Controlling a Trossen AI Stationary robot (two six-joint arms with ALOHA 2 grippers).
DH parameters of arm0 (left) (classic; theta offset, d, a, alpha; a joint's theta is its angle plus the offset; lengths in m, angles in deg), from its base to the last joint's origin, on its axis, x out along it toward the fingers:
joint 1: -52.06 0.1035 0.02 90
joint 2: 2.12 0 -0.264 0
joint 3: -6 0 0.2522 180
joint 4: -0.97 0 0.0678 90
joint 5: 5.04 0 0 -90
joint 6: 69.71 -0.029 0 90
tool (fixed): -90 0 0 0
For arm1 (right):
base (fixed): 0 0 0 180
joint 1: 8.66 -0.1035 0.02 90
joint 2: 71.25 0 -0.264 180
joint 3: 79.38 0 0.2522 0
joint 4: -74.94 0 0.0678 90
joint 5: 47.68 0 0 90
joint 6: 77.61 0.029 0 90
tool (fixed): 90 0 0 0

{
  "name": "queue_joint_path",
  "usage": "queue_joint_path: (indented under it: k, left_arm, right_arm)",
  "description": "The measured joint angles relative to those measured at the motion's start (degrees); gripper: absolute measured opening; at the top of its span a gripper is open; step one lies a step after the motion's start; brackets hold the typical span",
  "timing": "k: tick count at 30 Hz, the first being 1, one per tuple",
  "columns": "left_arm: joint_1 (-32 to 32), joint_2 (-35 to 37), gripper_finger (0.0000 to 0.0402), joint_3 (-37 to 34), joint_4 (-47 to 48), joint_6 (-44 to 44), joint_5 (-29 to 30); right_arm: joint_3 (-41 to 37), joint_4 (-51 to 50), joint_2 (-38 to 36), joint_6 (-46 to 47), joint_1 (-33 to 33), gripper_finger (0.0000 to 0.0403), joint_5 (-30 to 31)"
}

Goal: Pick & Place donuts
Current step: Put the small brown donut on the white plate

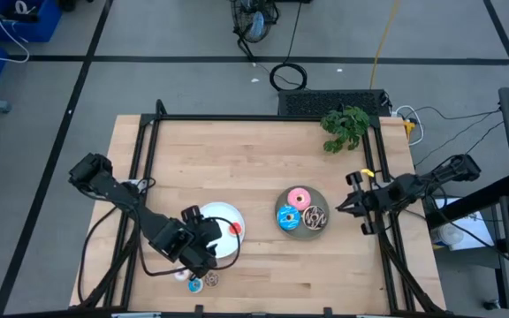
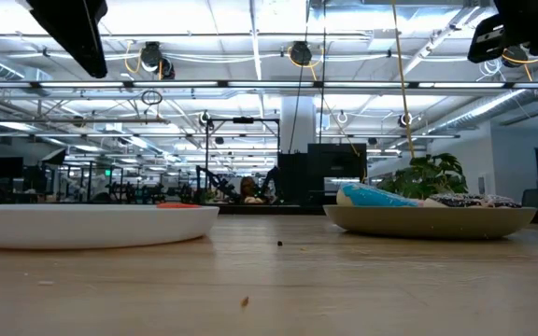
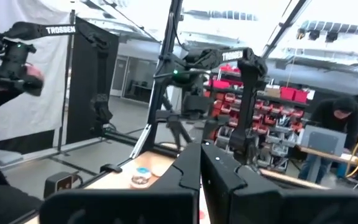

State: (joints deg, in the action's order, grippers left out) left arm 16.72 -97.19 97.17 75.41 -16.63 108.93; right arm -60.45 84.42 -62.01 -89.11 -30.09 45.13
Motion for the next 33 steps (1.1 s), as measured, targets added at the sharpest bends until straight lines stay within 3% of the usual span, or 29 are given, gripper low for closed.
queue_joint_path:
  k: [10, 19, 28, 33]
  left_arm:
    - [-0.10, -1.36, 0.0282, -0.04, -14.06, -0.90, -10.45]
    - [-6.88, -10.27, 0.0282, 0.23, -18.93, 3.72, -18.91]
    - [-10.50, -13.65, 0.0282, 1.97, -23.94, 7.03, -15.74]
    - [-10.97, -16.48, 0.0282, 1.97, -23.36, 2.31, -14.98]
  right_arm:
    - [0.00, 0.03, 0.08, -0.69, 0.02, 0.0000, 0.09]
    - [0.00, -0.21, 0.30, -0.31, 0.02, 0.0000, 0.09]
    - [0.00, 0.51, 0.33, -1.37, 0.02, 0.0000, 0.28]
    - [0.00, 0.75, 0.31, -2.40, 0.02, 0.0000, 0.33]
